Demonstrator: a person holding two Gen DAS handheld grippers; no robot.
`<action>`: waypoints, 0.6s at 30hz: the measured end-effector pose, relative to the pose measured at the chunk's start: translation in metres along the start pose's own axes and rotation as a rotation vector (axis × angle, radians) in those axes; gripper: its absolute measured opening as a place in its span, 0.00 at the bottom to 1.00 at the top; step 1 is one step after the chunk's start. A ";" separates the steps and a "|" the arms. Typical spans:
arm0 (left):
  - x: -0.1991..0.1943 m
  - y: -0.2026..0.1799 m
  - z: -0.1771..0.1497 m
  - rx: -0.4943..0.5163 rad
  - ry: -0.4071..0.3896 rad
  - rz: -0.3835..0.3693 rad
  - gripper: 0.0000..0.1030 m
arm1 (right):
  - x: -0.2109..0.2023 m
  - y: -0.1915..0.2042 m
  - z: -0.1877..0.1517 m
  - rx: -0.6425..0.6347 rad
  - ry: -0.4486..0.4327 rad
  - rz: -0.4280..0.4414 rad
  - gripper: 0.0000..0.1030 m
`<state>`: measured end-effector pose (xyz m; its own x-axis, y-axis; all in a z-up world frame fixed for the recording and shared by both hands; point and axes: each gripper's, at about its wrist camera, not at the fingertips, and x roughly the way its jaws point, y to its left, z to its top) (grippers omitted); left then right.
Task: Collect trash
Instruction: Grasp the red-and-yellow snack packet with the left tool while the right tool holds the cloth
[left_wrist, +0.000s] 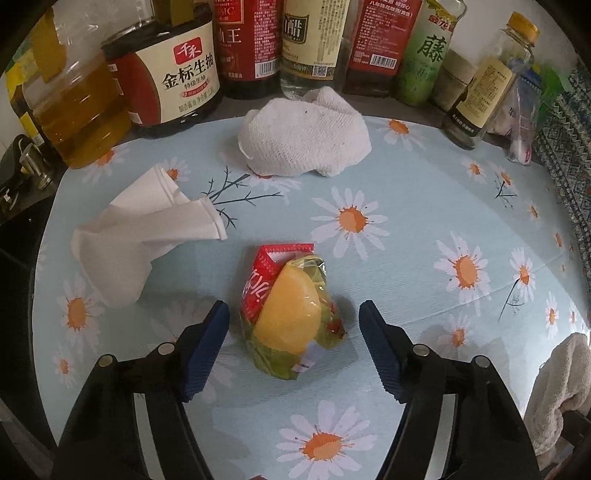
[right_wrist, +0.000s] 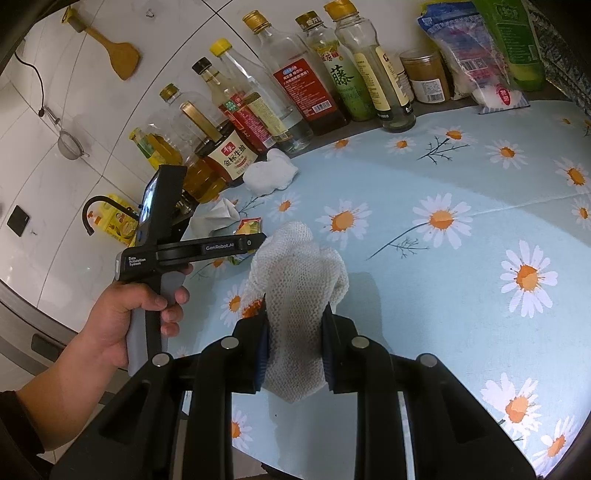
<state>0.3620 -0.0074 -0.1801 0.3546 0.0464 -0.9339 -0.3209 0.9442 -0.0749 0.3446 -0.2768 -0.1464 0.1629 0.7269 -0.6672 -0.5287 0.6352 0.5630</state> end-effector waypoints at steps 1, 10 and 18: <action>0.000 -0.001 0.000 0.006 -0.002 0.007 0.67 | 0.000 0.000 0.000 0.001 0.000 0.000 0.24; 0.000 -0.004 0.000 0.036 -0.016 0.030 0.52 | 0.004 0.001 -0.001 0.006 0.009 -0.001 0.24; -0.010 0.002 -0.006 0.042 -0.017 0.003 0.51 | 0.005 0.008 -0.001 -0.004 0.007 -0.001 0.24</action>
<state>0.3524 -0.0082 -0.1732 0.3688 0.0547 -0.9279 -0.2852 0.9568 -0.0569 0.3401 -0.2686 -0.1454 0.1574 0.7243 -0.6713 -0.5317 0.6350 0.5604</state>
